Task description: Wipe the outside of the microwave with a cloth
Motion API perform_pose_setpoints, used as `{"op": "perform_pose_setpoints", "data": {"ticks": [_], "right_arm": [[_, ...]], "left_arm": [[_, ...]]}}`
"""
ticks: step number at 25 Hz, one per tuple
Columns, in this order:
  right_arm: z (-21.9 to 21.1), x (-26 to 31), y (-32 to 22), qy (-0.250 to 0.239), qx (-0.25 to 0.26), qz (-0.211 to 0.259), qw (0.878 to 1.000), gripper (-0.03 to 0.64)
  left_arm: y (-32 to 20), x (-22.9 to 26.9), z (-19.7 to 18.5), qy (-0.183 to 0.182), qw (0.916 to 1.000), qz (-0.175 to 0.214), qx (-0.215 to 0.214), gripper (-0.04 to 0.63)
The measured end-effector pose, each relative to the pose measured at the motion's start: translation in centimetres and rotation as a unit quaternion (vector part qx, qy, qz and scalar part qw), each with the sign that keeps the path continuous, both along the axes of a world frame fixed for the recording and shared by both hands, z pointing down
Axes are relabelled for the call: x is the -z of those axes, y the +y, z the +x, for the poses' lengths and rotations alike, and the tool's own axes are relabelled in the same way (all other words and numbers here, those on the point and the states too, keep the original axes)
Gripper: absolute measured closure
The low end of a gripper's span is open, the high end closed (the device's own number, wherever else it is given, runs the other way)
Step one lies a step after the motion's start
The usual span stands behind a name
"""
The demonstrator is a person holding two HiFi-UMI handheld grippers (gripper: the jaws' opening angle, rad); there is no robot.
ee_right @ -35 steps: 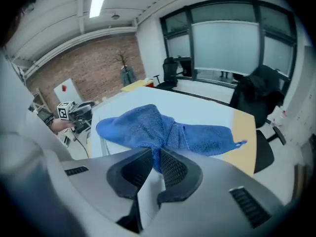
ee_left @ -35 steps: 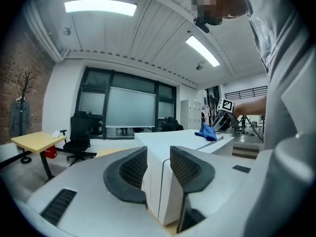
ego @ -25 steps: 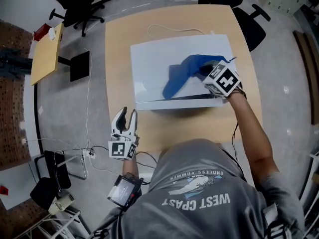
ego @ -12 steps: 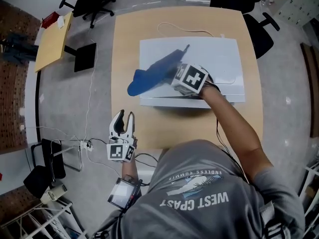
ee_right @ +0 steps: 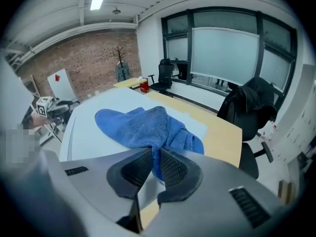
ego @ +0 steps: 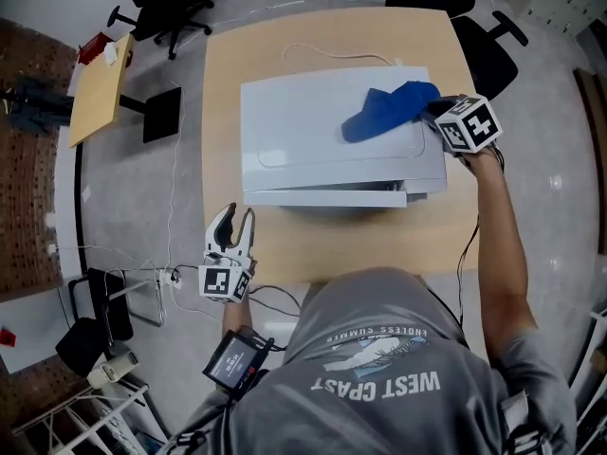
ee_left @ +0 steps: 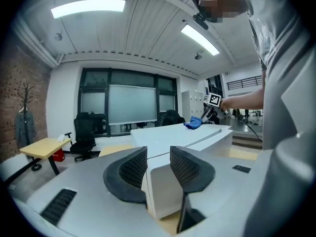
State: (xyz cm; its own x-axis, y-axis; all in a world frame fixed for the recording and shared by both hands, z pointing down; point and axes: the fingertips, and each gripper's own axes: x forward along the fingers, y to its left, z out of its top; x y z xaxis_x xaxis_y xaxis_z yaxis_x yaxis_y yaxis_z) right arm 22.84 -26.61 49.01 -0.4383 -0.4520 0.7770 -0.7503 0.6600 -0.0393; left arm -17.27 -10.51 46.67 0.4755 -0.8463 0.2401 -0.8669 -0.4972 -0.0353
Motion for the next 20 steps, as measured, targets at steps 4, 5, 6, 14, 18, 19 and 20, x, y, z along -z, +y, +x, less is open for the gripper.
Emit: {"op": "perform_pose_setpoints", "data": {"ticks": [4,5,6,14,18,19,20], "right_arm": [[-4.6,0.6,-3.3,0.019,0.058,0.026,0.998,0.565],[-6.6,0.7,-4.0,0.026,0.078,0.033,0.996,0.565],[-8.8,0.7,-4.5,0.033,0.1,0.039,0.994,0.565],[-24.2,2.1,-2.3,-0.016,0.252,0.045,0.967,0.565],[-29.7,8.3,3.1,-0.132,0.303,0.044,0.943,0.565],[-31.1,9.6,4.0,-0.164,0.309,0.037,0.936,0.565],[-32.3,10.9,4.7,-0.197,0.31,0.028,0.929,0.565]], "left_arm": [[0.2,1.8,1.3,-0.049,0.9984,0.002,-0.03,0.437],[0.2,2.2,1.6,-0.059,0.9974,0.003,-0.041,0.438],[0.1,2.5,1.7,-0.069,0.9962,0.003,-0.053,0.439],[-5.0,2.6,0.2,-0.052,0.9867,-0.001,-0.154,0.437],[-9.8,5.5,2.3,-0.009,0.976,0.036,-0.214,0.281],[-10.7,6.1,3.2,-0.012,0.9707,0.045,-0.236,0.256],[-11.3,6.5,4.1,-0.02,0.9637,0.054,-0.261,0.25]]}}
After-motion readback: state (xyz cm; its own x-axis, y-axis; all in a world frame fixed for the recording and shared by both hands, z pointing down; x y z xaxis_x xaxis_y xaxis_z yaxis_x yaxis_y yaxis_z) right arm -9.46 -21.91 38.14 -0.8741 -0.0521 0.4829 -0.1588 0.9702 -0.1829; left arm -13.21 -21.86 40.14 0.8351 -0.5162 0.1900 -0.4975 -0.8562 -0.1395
